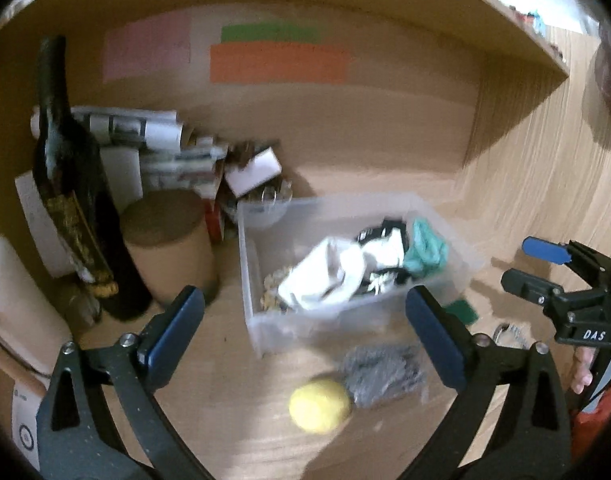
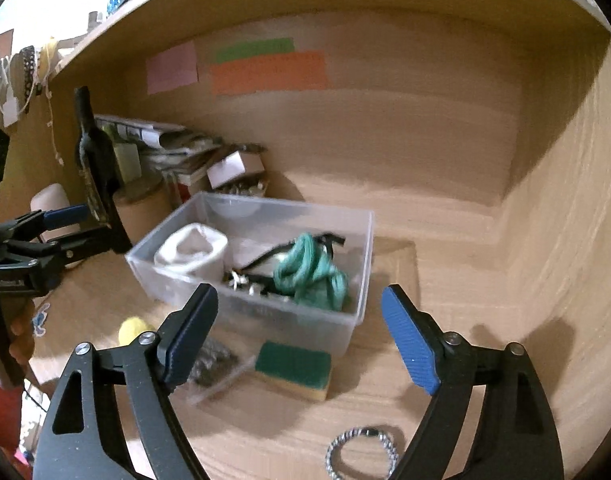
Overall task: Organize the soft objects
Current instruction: 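Grasp the yellow ball with the left tool while the right tool grasps the green sponge, then drop the yellow ball and green sponge into the clear box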
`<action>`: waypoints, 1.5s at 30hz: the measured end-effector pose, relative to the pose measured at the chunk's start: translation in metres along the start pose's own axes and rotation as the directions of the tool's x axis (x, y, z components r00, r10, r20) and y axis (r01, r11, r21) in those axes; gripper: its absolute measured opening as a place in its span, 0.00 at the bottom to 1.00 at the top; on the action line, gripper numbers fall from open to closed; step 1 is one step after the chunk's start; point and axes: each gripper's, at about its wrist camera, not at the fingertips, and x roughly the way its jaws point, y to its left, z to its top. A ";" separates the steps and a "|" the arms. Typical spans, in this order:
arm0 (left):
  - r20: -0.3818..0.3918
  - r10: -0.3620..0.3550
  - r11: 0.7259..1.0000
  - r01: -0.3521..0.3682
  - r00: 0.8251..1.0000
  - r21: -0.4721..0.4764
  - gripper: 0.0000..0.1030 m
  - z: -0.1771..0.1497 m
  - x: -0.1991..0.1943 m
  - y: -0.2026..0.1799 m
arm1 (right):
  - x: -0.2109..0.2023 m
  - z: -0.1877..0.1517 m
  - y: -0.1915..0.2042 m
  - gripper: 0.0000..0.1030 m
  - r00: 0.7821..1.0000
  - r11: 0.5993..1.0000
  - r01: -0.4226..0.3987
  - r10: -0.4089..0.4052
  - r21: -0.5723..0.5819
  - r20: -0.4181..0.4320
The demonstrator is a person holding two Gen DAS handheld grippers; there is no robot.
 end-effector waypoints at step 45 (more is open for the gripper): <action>-0.125 -0.064 0.998 0.061 0.990 -0.024 0.43 -0.040 0.007 0.014 | 0.029 -0.033 -0.011 0.57 0.992 0.993 -0.045 0.057 0.108 -0.113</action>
